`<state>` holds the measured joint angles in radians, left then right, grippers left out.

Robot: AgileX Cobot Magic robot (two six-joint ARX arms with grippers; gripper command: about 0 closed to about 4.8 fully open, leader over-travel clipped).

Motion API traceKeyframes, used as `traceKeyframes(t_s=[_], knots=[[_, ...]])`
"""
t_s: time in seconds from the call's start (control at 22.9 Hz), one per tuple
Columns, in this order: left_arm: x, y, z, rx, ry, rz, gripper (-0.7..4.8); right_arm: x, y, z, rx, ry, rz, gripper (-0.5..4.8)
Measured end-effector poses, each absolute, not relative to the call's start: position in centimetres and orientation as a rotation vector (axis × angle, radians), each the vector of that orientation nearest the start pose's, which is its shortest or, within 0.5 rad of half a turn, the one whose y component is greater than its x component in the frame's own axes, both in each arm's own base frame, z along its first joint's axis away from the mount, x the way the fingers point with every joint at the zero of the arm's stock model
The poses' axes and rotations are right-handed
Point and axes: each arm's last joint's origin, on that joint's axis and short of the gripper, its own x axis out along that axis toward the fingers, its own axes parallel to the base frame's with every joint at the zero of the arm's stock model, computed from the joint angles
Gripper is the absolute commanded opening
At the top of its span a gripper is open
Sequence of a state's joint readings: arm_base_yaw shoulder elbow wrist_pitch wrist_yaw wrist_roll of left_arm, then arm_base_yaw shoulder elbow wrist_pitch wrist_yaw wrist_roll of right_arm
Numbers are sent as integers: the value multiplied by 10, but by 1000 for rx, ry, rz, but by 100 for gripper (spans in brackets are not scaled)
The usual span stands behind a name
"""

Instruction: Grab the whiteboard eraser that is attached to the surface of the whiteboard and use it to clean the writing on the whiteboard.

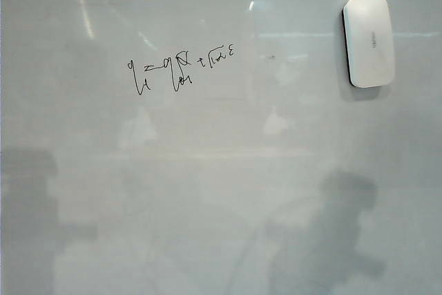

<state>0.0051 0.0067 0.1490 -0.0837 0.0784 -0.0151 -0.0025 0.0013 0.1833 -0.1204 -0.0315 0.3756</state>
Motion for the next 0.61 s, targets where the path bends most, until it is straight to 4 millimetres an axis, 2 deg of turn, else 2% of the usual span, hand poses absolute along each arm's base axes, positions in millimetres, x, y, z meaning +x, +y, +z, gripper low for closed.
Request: traceKeyframes(t_s=[0.04,0.13,0.22,0.31,0.35,0.44,0.48,0.57,0.61], knots=[[79,-3,227,-44,-128,-103,-3,74,3,237,395,-122,128,-2],[63,-3,260,-70,-192,-128,-3,61,6,261,380,-142,262,-2],[48,-4,280,-72,-148,-137,-3,45,8,285,352,-109,301,-3],[36,-4,296,-72,-129,-139,-3,37,8,299,289,-78,293,-3],[30,-4,308,-73,-129,-147,-3,33,8,310,201,-27,281,-3],[33,-6,318,-74,-37,-225,-3,35,7,328,62,42,261,-3],[40,-8,317,-73,58,-298,-3,37,7,340,-5,78,256,-3],[48,-11,311,-51,161,-396,-3,43,6,349,-52,111,228,-2],[54,-14,306,-22,225,-526,-3,52,5,354,-77,159,187,-2]])
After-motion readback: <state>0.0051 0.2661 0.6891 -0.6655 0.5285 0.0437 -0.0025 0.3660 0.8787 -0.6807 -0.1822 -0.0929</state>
